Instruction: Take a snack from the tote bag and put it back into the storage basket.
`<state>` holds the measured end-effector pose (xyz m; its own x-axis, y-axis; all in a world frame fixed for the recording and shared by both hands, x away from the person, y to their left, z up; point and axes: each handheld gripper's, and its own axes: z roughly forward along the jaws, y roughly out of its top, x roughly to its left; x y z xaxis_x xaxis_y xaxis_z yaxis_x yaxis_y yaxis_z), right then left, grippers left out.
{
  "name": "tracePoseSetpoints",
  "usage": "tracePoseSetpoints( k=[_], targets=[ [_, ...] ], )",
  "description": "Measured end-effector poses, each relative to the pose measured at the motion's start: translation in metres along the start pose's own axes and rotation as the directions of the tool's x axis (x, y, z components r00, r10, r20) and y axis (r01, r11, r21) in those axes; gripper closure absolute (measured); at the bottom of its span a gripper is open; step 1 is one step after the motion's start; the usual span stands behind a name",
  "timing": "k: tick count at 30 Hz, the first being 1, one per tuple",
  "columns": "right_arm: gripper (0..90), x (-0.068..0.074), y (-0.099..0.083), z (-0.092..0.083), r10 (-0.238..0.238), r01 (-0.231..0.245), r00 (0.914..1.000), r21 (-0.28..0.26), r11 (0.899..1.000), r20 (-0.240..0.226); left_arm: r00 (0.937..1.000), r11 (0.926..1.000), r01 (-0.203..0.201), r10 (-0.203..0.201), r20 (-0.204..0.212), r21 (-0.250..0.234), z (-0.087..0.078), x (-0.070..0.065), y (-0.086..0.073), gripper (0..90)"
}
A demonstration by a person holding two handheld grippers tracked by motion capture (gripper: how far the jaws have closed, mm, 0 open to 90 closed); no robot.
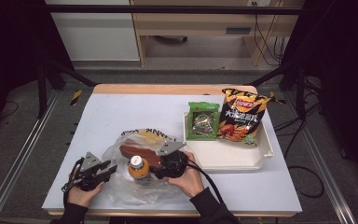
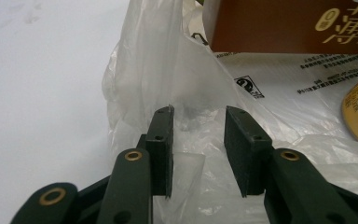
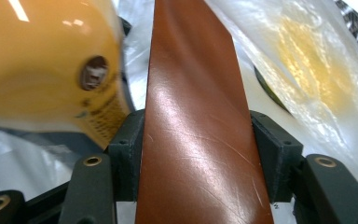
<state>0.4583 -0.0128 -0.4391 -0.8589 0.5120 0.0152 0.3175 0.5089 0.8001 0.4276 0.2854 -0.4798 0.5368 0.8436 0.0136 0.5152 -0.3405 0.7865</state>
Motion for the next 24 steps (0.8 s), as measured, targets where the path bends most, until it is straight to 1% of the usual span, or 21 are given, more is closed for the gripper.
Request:
tracePoseSetpoints(
  k=[3,6,9,10,12,14,18,21,24],
  targets=[
    [43.7,0.001,0.003,-0.005,-0.020,0.020,0.9998,-0.011,1.000,0.001,1.0000,1.0000,-0.003,0.003,-0.003,0.001,0.000,-0.001,0.000,63.0],
    [43.7,0.000,0.005,-0.013,-0.024,0.024,0.9997,-0.036,0.999,-0.005,1.0000,1.0000,0.001,-0.001,0.001,0.008,0.001,0.000,0.000,62.7],
    [43.7,0.000,0.008,-0.022,-0.028,0.028,0.9996,-0.052,0.998,0.000,1.0000,1.0000,0.004,-0.004,-0.001,0.006,0.002,0.000,0.000,62.5],
    [43.7,0.000,0.009,-0.025,-0.031,0.031,0.9995,-0.059,0.998,-0.005,1.0000,1.0000,0.004,-0.004,-0.001,0.005,0.002,0.000,0.000,62.4],
    [43.7,0.001,0.009,-0.031,-0.037,0.036,0.9992,-0.066,0.997,-0.013,1.0000,1.0000,0.002,-0.002,-0.001,0.006,0.001,0.000,0.000,62.5],
    [43.7,0.001,0.009,-0.037,-0.045,0.045,0.9989,-0.069,0.997,-0.008,1.0000,1.0000,0.006,-0.006,-0.002,0.004,0.002,-0.001,0.000,62.4],
    [43.7,0.000,0.009,-0.050,-0.042,0.041,0.9990,-0.095,0.995,-0.012,1.0000,0.9999,0.005,-0.005,-0.001,0.010,0.002,-0.001,0.000,62.3],
    [43.7,-0.001,0.010,-0.058,-0.039,0.038,0.9992,-0.105,0.994,-0.009,1.0000,0.9999,0.001,-0.001,-0.003,0.012,0.002,-0.001,0.000,62.3],
    [43.7,-0.002,0.009,-0.066,-0.035,0.032,0.9992,-0.116,0.993,-0.018,1.0000,0.9999,0.002,-0.002,-0.002,0.013,0.003,-0.001,0.000,62.2]
  ],
)
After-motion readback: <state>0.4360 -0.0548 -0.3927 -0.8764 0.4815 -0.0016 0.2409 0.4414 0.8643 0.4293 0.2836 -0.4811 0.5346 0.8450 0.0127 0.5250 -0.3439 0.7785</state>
